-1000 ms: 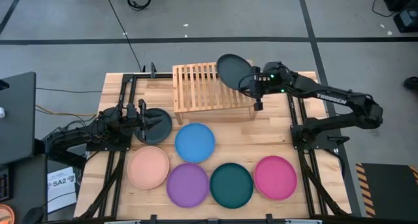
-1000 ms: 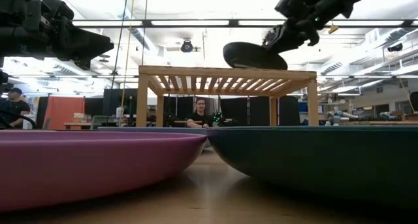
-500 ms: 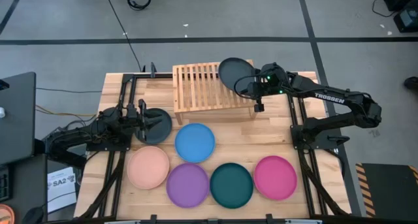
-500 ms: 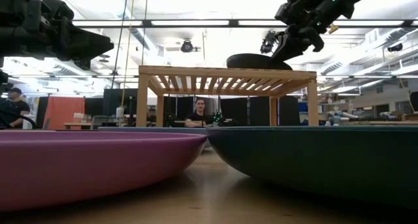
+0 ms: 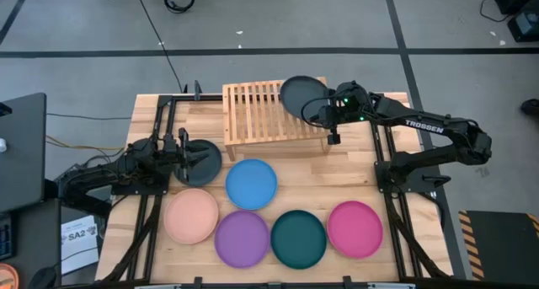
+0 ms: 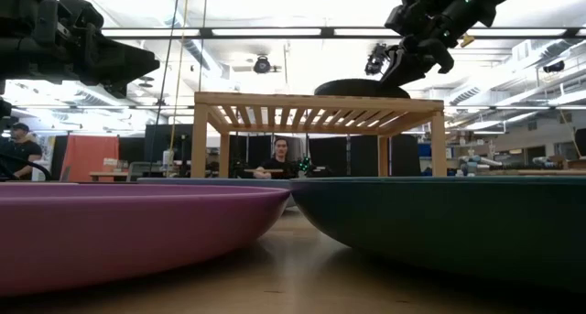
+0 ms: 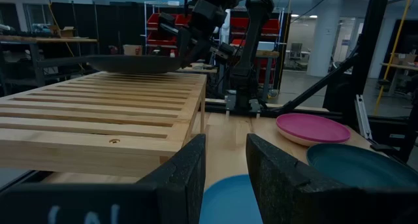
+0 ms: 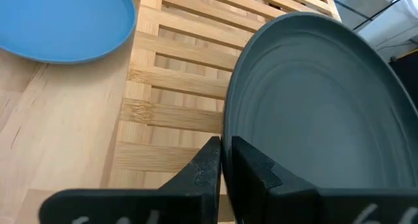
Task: Place and stack plates onto a shelf
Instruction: Put the right black plate to the right on the shelf
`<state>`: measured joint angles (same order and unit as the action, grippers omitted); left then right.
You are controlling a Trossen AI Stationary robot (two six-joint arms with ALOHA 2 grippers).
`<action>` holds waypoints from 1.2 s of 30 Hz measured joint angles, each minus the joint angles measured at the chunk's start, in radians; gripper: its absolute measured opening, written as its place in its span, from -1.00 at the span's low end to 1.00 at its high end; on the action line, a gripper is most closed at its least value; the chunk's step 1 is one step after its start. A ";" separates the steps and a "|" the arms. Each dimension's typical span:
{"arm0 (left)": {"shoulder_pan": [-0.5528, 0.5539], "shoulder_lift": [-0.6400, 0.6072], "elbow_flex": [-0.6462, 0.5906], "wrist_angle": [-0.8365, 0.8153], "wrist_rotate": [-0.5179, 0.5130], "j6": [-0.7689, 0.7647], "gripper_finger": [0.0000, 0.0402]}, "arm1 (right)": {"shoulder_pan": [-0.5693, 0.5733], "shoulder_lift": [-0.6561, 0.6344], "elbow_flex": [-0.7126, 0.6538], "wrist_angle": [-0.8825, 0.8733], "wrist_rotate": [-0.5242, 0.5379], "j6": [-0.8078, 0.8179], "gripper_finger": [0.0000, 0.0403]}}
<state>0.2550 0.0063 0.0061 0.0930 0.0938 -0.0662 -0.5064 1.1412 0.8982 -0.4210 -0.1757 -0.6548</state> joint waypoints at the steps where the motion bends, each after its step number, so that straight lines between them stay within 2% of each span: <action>1: 0.000 0.000 0.000 0.000 0.000 0.000 -0.42 | 0.000 0.000 0.000 0.000 0.000 0.000 -0.78; 10: 0.000 0.000 0.000 0.000 0.000 0.000 -0.42 | 0.000 0.000 0.000 0.000 0.000 0.000 -0.74; 23: 0.000 0.000 0.000 0.000 0.000 0.000 -0.42 | 0.000 0.000 0.000 0.000 0.001 0.000 -0.51; 30: 0.000 0.000 0.000 0.000 0.000 0.000 -0.42 | 0.000 0.000 0.000 0.005 0.082 0.000 -0.43; 36: 0.000 0.000 0.000 0.000 0.000 0.000 -0.42 | 0.000 0.000 0.000 0.007 0.089 0.000 -0.43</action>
<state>0.2550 0.0063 0.0059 0.0927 0.0940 -0.0662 -0.5064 1.1415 0.8982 -0.4137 -0.0869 -0.6548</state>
